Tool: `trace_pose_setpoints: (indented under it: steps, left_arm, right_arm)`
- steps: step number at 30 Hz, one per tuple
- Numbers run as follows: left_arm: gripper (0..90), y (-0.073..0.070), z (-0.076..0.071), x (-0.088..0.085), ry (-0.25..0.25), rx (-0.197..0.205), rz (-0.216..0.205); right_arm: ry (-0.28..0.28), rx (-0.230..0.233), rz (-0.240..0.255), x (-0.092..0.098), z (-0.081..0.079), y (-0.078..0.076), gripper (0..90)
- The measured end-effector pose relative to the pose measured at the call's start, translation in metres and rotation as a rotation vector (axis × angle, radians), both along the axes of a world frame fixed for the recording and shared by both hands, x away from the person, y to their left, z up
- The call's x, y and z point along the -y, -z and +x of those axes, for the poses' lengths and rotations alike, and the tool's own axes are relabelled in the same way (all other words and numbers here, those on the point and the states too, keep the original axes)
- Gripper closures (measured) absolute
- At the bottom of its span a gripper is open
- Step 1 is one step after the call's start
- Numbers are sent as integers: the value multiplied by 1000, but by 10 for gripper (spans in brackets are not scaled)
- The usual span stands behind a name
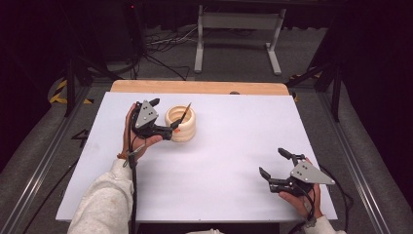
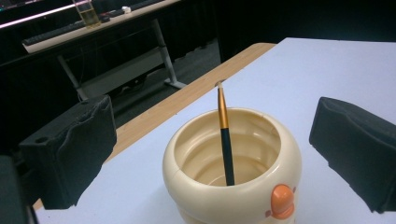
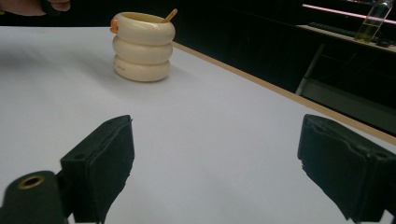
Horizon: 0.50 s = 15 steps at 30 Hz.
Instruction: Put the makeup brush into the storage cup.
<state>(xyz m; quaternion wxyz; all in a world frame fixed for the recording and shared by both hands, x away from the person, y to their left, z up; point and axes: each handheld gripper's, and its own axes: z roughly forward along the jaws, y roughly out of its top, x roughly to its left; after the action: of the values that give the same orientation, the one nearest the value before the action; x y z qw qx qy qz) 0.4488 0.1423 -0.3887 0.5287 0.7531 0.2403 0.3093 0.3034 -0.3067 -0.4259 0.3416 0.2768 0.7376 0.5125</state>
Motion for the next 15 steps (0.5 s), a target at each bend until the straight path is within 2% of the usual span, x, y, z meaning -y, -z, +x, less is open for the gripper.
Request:
trace_pose_setpoints:
  steps: [3, 6, 11, 15]
  left_arm:
    - [15, -3, -3, 0, 10, 8, 12]
    - [16, -5, -6, -1, 23, 6, -6]
    - [17, -9, -12, -2, 36, 9, -3]
    - [28, -14, -19, -3, 49, 27, 2]
  right_arm:
    - [2, 1, 2, 0, 0, 0, 116]
    - [1, 3, 1, 0, 0, 0, 116]
    - [1, 2, 3, 0, -1, -1, 116]
    - [1, 0, -1, 0, -1, -1, 116]
